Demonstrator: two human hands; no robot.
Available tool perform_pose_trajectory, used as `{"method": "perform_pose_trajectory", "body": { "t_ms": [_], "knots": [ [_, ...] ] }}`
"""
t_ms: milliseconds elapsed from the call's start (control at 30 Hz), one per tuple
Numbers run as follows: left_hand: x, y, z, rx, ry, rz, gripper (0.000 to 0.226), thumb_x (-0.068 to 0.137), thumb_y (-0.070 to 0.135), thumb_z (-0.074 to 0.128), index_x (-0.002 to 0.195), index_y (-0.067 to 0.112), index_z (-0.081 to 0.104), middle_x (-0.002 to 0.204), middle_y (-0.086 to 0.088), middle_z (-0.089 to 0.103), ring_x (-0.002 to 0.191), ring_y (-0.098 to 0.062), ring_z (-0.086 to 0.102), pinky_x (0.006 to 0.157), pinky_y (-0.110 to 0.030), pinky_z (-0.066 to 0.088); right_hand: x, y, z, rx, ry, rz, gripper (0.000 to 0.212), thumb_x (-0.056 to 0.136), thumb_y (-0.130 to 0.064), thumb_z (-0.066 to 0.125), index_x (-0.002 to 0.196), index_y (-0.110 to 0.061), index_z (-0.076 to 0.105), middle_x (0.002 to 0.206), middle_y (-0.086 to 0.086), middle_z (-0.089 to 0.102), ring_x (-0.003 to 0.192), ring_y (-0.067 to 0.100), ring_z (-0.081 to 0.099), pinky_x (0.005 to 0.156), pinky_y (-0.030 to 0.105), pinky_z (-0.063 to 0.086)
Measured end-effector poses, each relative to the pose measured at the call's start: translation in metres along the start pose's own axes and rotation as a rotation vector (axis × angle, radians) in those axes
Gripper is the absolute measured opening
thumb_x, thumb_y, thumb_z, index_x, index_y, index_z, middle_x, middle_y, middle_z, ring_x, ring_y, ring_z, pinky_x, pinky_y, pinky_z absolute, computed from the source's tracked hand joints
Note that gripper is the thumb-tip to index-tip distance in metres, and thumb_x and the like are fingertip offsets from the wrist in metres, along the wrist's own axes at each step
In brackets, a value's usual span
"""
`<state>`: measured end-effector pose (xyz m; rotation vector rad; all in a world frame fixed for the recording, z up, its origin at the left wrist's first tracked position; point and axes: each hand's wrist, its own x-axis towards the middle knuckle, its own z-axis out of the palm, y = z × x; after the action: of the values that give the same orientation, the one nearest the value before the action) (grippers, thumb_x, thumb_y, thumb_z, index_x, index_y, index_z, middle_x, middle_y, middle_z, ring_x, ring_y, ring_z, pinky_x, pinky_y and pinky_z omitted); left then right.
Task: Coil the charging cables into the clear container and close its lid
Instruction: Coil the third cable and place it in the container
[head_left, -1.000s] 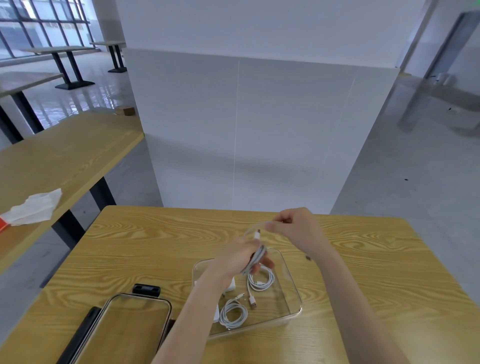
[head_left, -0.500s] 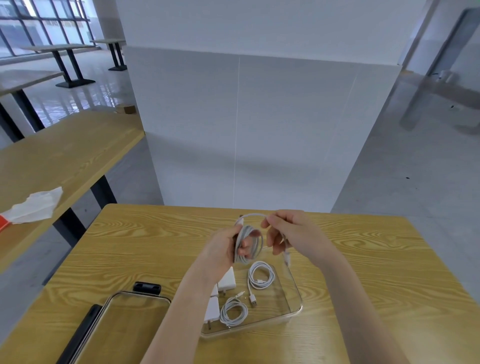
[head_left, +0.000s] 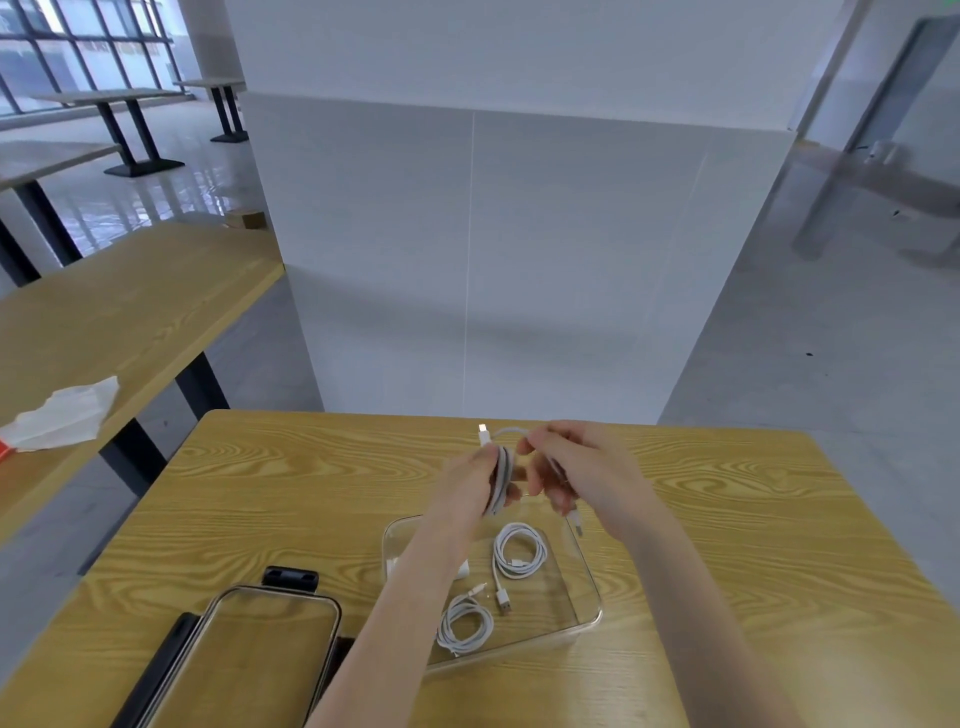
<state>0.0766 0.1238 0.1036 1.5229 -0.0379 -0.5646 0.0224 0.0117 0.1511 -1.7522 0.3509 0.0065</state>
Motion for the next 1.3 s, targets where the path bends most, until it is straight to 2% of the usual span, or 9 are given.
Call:
{"method": "perform_pose_trajectory", "body": {
  "t_ms": [100, 233, 333, 467, 567, 667, 867, 1067, 1300],
  "knots": [
    [0.004, 0.002, 0.001, -0.150, 0.081, -0.008, 0.041, 0.098, 0.023, 0.037, 0.071, 0.007, 0.064, 0.059, -0.005, 0.062, 0.056, -0.016, 0.056, 0.057, -0.024, 0.044, -0.006, 0.000, 0.007, -0.137, -0.129, -0.015, 0.025, 0.097, -0.015, 0.044, 0.080, -0.006, 0.061, 0.056, 0.004, 0.065, 0.039, 0.014, 0.049, 0.041, 0.021, 0.042],
    [0.011, 0.002, -0.009, -0.603, -0.013, -0.059, 0.044, 0.101, 0.024, 0.031, 0.081, 0.001, 0.063, 0.059, -0.001, 0.065, 0.054, -0.014, 0.056, 0.051, -0.024, 0.046, -0.005, 0.007, 0.006, -0.239, -0.250, -0.017, 0.023, 0.094, -0.016, 0.051, 0.077, -0.014, 0.066, 0.074, 0.005, 0.070, 0.064, 0.010, 0.063, 0.065, 0.019, 0.052],
    [0.010, 0.002, -0.011, -0.922, -0.146, -0.119, 0.045, 0.101, 0.027, 0.029, 0.089, -0.005, 0.058, 0.052, -0.001, 0.054, 0.044, -0.012, 0.054, 0.048, -0.020, 0.048, 0.001, 0.010, 0.003, -0.495, -0.206, -0.108, 0.014, 0.087, -0.027, 0.061, 0.080, -0.023, 0.073, 0.074, -0.010, 0.062, 0.073, 0.000, 0.054, 0.069, 0.020, 0.037],
    [0.011, -0.001, -0.015, -1.079, -0.175, -0.107, 0.045, 0.101, 0.027, 0.026, 0.085, -0.001, 0.057, 0.044, 0.003, 0.042, 0.038, -0.010, 0.045, 0.061, -0.021, 0.037, 0.007, 0.017, -0.001, -0.925, 0.065, -0.339, 0.017, 0.086, -0.028, 0.063, 0.099, -0.024, 0.074, 0.093, -0.002, 0.049, 0.093, 0.012, 0.041, 0.078, 0.023, 0.031],
    [0.013, -0.002, -0.019, -1.136, -0.133, -0.106, 0.043, 0.100, 0.025, 0.028, 0.079, 0.000, 0.056, 0.041, 0.002, 0.040, 0.037, -0.011, 0.043, 0.061, -0.020, 0.035, 0.006, 0.022, 0.002, -0.801, 0.230, -0.611, 0.015, 0.086, -0.012, 0.063, 0.096, -0.014, 0.074, 0.088, 0.000, 0.050, 0.079, 0.009, 0.045, 0.071, 0.016, 0.034],
    [0.015, -0.006, -0.018, -1.136, -0.085, -0.149, 0.042, 0.099, 0.028, 0.031, 0.073, 0.004, 0.053, 0.038, 0.003, 0.037, 0.034, -0.011, 0.041, 0.060, -0.020, 0.034, 0.003, 0.028, 0.011, -0.595, 0.241, -0.736, 0.013, 0.077, -0.001, 0.067, 0.083, -0.010, 0.072, 0.083, -0.008, 0.055, 0.075, 0.004, 0.051, 0.071, 0.004, 0.037],
    [0.019, -0.019, -0.016, -1.005, -0.028, -0.085, 0.041, 0.099, 0.033, 0.033, 0.069, 0.010, 0.047, 0.036, 0.008, 0.033, 0.034, -0.007, 0.034, 0.061, -0.022, 0.030, -0.005, 0.015, 0.021, -0.181, 0.044, -0.351, 0.021, 0.077, 0.002, 0.056, 0.065, -0.015, 0.063, 0.055, -0.010, 0.052, 0.048, 0.001, 0.042, 0.050, 0.011, 0.032],
    [0.011, -0.007, -0.010, -0.858, -0.013, 0.049, 0.045, 0.100, 0.034, 0.030, 0.066, 0.010, 0.047, 0.037, 0.007, 0.031, 0.035, -0.007, 0.034, 0.061, -0.023, 0.033, 0.002, 0.021, 0.025, 0.150, 0.173, -0.315, 0.009, 0.095, -0.005, 0.048, 0.096, -0.010, 0.056, 0.065, -0.003, 0.060, 0.055, 0.003, 0.053, 0.055, 0.015, 0.043],
    [0.010, -0.008, -0.003, -0.687, 0.051, 0.099, 0.047, 0.099, 0.039, 0.031, 0.065, 0.010, 0.047, 0.042, 0.003, 0.040, 0.042, -0.011, 0.045, 0.067, -0.032, 0.040, 0.006, 0.021, 0.022, 0.224, 0.198, -0.129, 0.003, 0.083, -0.004, 0.064, 0.080, -0.004, 0.066, 0.047, 0.000, 0.052, 0.042, 0.010, 0.039, 0.043, 0.019, 0.032]
  ]
}}
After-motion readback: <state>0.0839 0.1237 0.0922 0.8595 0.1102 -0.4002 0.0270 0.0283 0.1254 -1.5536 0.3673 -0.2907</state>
